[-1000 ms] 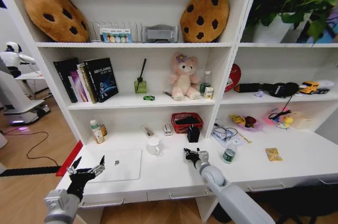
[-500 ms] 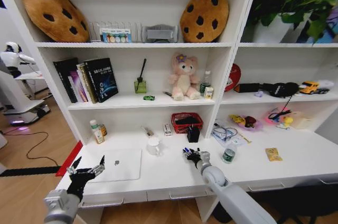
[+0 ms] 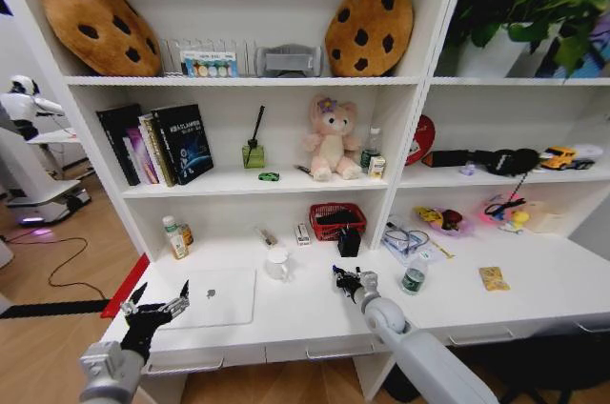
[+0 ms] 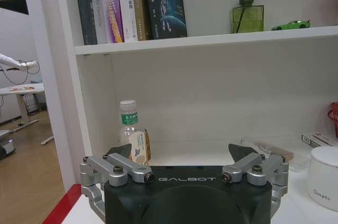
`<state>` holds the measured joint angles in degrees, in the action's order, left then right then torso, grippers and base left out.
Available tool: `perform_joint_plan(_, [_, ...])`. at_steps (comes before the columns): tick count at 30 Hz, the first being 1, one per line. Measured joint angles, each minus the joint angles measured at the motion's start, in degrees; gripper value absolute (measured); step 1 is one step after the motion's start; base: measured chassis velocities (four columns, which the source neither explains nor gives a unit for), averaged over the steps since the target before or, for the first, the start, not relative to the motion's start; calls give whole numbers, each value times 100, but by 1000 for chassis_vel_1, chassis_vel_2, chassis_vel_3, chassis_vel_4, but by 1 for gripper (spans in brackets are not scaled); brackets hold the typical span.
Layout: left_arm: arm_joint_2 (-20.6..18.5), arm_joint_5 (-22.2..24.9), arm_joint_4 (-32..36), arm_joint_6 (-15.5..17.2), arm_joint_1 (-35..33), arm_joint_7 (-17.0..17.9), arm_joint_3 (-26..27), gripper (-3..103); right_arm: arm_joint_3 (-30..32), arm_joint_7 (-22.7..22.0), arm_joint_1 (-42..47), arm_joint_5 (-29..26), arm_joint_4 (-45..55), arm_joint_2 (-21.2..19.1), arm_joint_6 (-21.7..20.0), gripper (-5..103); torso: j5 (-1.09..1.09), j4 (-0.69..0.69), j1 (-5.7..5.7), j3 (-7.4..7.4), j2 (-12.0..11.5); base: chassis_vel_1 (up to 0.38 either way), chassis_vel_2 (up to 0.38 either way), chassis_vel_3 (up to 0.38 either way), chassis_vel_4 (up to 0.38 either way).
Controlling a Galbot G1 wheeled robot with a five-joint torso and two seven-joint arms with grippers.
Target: Organize the objects on the table.
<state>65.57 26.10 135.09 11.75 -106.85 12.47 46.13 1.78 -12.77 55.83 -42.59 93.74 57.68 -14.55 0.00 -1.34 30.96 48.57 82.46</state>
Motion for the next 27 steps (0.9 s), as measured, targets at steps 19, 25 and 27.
perform_joint_plan(19, [0,0,0,0,0,1,0,100,224,-267,183,-38,409,-144,237,25,-1,1,0,-1,1,0,0,0,0])
perform_joint_plan(25, [0,0,0,0,0,0,0,100,196,-793,123,-603,397,-78,-373,41,0,1,0,-1,1,0,0,0,0])
perform_joint_plan(27, [0,0,0,0,0,1,0,100,175,-982,-33,-963,342,-109,-747,52,0,2,0,-1,1,0,0,0,0])
